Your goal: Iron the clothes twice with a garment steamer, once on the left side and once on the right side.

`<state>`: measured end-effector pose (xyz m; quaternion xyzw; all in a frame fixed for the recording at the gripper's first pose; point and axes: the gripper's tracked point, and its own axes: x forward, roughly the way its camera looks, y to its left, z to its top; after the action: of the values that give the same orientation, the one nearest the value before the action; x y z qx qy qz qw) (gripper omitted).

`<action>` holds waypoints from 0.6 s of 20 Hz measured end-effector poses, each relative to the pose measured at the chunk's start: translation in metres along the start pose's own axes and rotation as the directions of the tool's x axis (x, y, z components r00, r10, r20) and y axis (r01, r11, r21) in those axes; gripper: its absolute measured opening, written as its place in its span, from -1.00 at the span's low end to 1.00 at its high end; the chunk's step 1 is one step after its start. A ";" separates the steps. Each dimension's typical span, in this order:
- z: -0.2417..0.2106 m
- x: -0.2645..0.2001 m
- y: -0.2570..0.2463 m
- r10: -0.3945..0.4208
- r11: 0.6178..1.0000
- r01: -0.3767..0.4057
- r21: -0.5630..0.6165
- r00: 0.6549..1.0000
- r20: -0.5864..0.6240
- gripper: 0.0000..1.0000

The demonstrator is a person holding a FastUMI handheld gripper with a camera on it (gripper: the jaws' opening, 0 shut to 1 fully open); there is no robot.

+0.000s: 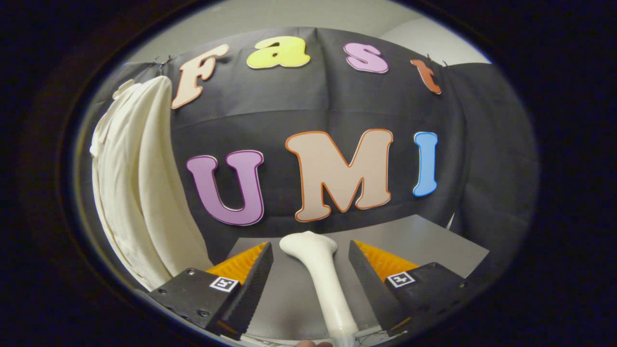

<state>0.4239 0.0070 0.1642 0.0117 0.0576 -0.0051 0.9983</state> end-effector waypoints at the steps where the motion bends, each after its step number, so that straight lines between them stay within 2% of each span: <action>1: -0.006 0.011 0.001 -0.004 1.000 0.005 0.022 0.999 -0.042 0.93; 5: -0.051 0.036 -0.006 -0.049 0.999 0.049 -0.006 0.969 -0.243 0.79; 8: -0.057 0.047 -0.012 -0.049 0.997 0.062 0.044 0.967 -0.250 0.72; 10: -0.064 0.051 -0.021 -0.064 0.994 0.087 0.070 0.958 -0.279 0.51; 11: -0.067 0.063 -0.019 -0.056 0.995 0.076 0.067 0.964 -0.259 0.17; 12: -0.066 0.055 -0.019 -0.052 0.996 0.071 0.059 0.960 -0.274 0.18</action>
<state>0.4712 -0.0104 0.0922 0.0446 0.1946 -0.0364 0.9792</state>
